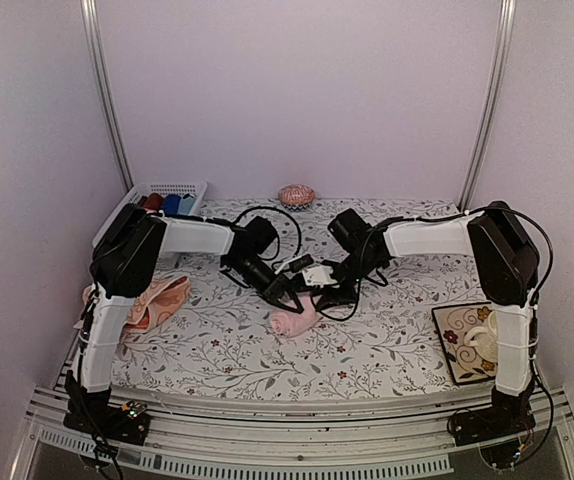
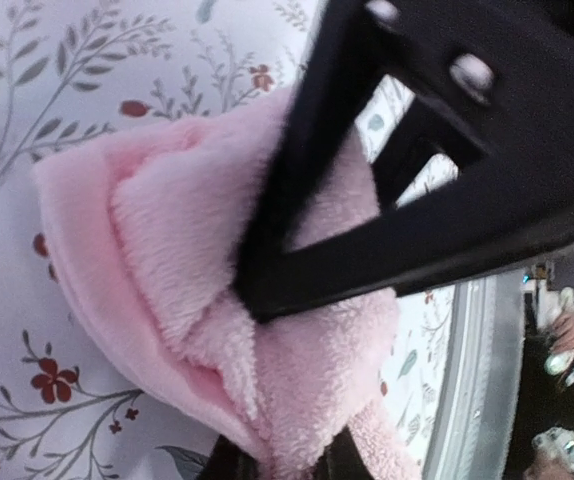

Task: Roll the towels
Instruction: Pick up the towel from the center of the board, then place the towel in the bin.

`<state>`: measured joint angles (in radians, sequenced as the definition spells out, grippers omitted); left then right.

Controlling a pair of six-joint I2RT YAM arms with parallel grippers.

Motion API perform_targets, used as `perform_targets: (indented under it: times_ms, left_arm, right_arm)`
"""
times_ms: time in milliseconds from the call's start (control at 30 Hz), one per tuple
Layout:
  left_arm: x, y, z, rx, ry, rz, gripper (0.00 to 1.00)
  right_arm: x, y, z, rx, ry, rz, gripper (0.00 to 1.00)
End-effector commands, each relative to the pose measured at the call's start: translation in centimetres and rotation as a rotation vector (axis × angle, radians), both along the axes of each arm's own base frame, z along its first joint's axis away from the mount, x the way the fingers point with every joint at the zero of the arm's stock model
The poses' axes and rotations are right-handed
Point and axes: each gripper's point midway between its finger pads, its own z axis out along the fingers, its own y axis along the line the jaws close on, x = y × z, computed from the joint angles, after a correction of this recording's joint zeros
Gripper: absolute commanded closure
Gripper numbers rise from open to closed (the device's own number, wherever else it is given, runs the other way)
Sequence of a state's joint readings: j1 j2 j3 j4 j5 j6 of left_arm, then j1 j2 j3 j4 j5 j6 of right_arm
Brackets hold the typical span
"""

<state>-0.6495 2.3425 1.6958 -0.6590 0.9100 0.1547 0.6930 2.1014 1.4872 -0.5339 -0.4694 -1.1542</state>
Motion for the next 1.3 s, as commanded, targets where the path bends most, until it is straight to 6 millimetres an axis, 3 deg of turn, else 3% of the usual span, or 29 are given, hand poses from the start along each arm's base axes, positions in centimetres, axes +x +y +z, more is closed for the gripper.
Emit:
perform_targets:
  times_ms: [0, 100, 300, 333, 367, 500, 600, 833, 1100, 1267]
  left_arm:
    - [-2.0, -1.2, -0.4, 0.001, 0.025, -0.049, 1.0]
    - [-1.6, -0.9, 0.0, -0.009, 0.034, -0.026, 1.0]
    - [0.6, 0.0, 2.1, -0.05, 0.007, 0.065, 1.0]
    - [1.3, 0.3, 2.6, -0.054, -0.006, 0.09, 1.0]
    - [2.2, 0.8, 3.1, -0.056, -0.017, 0.12, 1.0]
    - [5.7, 2.8, 5.4, -0.028, -0.107, 0.231, 1.0]
    - [8.4, 5.1, 7.7, -0.013, -0.173, 0.33, 1.0]
    - [14.3, 13.0, 13.1, 0.036, -0.323, 0.567, 1.0]
    - [19.4, 23.6, 16.4, 0.052, -0.369, 0.744, 1.0]
    - [21.1, 28.7, 16.1, 0.174, -0.393, 0.763, 1.0]
  right_arm:
    - [2.4, -0.2, 0.6, 0.004, -0.047, -0.085, 0.62]
    - [3.4, -0.7, 3.3, 0.054, -0.078, -0.141, 0.46]
    - [5.2, -2.1, 9.0, 0.132, -0.101, -0.29, 0.27]
    - [5.4, -2.5, 10.4, 0.159, -0.099, -0.313, 0.21]
    - [5.5, -2.8, 12.2, 0.194, -0.103, -0.342, 0.0]
    - [5.8, -4.7, 16.7, 0.272, -0.118, -0.469, 0.01]
    - [5.3, -6.0, 18.7, 0.299, -0.153, -0.512, 0.01]
    - [4.6, -7.7, 19.4, 0.324, -0.162, -0.611, 0.01]
    - [4.6, -8.0, 18.3, 0.306, -0.085, -0.692, 0.01]
    - [4.1, -7.9, 18.1, 0.311, -0.054, -0.701, 0.01]
